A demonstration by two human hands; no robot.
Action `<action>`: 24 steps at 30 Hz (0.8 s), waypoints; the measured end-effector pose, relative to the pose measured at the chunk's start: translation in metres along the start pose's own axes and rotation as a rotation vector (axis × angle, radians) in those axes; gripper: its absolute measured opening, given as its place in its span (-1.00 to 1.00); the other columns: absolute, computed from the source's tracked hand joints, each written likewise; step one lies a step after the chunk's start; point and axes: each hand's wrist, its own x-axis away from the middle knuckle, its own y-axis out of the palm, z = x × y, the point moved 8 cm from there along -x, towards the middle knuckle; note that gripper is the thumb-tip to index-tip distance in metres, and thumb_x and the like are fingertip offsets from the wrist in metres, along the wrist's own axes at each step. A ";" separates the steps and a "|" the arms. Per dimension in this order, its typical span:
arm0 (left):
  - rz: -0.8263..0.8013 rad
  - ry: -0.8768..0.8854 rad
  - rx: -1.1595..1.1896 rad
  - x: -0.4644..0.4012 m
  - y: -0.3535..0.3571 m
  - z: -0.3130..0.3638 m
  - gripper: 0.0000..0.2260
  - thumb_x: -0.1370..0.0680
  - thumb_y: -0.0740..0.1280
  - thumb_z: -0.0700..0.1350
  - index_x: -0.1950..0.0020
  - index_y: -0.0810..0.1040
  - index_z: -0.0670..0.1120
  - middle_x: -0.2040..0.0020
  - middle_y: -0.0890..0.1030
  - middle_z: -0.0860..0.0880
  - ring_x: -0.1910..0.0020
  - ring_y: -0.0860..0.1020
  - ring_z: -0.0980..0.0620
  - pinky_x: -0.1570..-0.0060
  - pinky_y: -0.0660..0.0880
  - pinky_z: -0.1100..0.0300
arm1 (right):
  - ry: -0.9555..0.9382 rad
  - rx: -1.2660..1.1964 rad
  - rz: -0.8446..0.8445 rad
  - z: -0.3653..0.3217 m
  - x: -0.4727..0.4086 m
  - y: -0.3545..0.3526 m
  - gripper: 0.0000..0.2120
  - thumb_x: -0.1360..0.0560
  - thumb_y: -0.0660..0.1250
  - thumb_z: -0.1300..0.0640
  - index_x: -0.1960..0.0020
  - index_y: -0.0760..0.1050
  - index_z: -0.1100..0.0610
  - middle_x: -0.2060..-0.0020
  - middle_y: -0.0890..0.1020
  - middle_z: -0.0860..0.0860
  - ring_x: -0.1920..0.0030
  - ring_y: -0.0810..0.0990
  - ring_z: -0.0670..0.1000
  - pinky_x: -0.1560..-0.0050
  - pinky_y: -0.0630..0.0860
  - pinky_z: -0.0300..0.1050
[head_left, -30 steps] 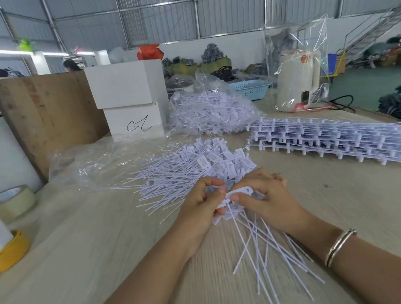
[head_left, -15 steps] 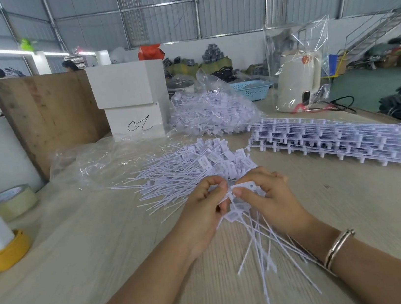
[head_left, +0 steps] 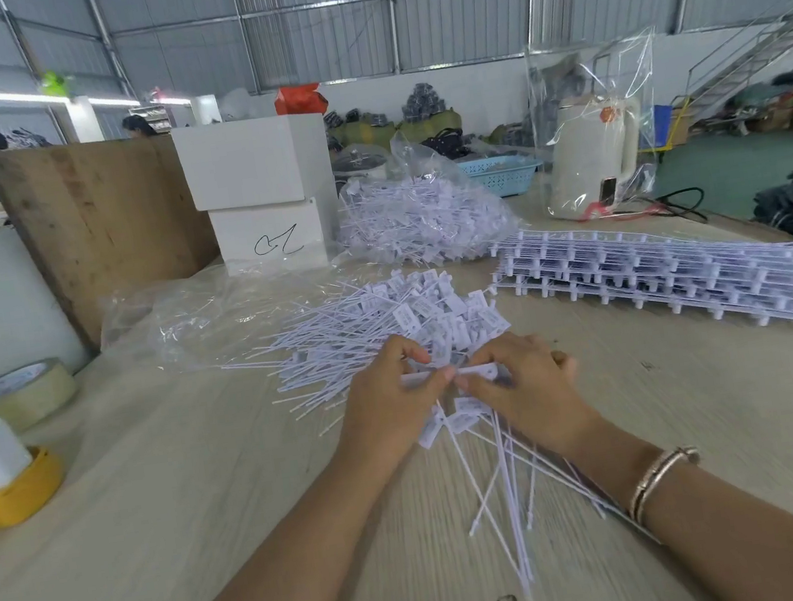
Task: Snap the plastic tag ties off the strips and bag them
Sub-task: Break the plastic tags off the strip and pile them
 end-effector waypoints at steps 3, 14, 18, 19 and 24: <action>-0.058 0.097 -0.309 0.002 0.014 0.005 -0.70 -0.45 0.33 0.23 -0.01 0.41 0.08 0.36 0.48 0.14 0.40 0.46 0.18 0.40 0.28 0.22 | 0.032 0.100 0.023 0.009 -0.002 0.004 -0.89 -0.46 0.30 -0.12 0.03 0.46 -0.18 0.08 0.44 -0.23 -0.10 0.37 -0.12 0.07 0.02 -0.14; -0.071 -0.042 -0.805 0.004 -0.010 0.008 -0.35 -0.45 -0.18 0.44 0.17 0.45 -0.04 0.30 0.54 0.01 0.26 0.54 -0.01 0.23 0.42 0.13 | 0.234 0.422 -0.344 0.032 0.014 -0.041 -0.61 -0.55 0.08 -0.22 0.30 0.33 0.02 0.35 0.49 -0.05 0.34 0.47 -0.07 0.18 0.46 -0.11; -0.324 -0.121 -0.862 0.019 -0.006 0.001 -0.33 -0.45 -0.21 0.45 0.47 0.31 -0.05 0.46 0.41 0.03 0.43 0.44 0.07 0.36 0.29 0.23 | 0.212 0.328 -0.491 0.025 0.024 -0.029 -0.57 -0.52 0.16 -0.11 0.45 0.32 0.06 0.49 0.46 -0.06 0.43 0.44 -0.02 0.05 0.53 -0.02; -0.356 -0.115 -0.847 0.021 -0.003 0.002 -0.33 -0.44 -0.19 0.46 0.46 0.30 -0.06 0.46 0.40 0.04 0.43 0.42 0.08 0.34 0.29 0.22 | 0.196 0.257 -0.516 0.018 0.026 -0.021 -0.61 -0.51 0.18 -0.03 0.46 0.32 0.07 0.50 0.44 -0.03 0.44 0.41 0.00 0.13 0.51 -0.05; -0.400 0.017 -0.683 0.031 0.022 0.017 -0.39 -0.47 0.00 0.41 0.19 0.49 -0.11 0.24 0.55 -0.08 0.28 0.51 0.14 0.43 0.20 0.23 | 0.121 0.058 -0.566 -0.011 0.032 0.006 -0.67 -0.45 0.17 0.26 0.48 0.39 0.10 0.55 0.45 -0.08 0.48 0.40 -0.13 0.36 0.30 -0.26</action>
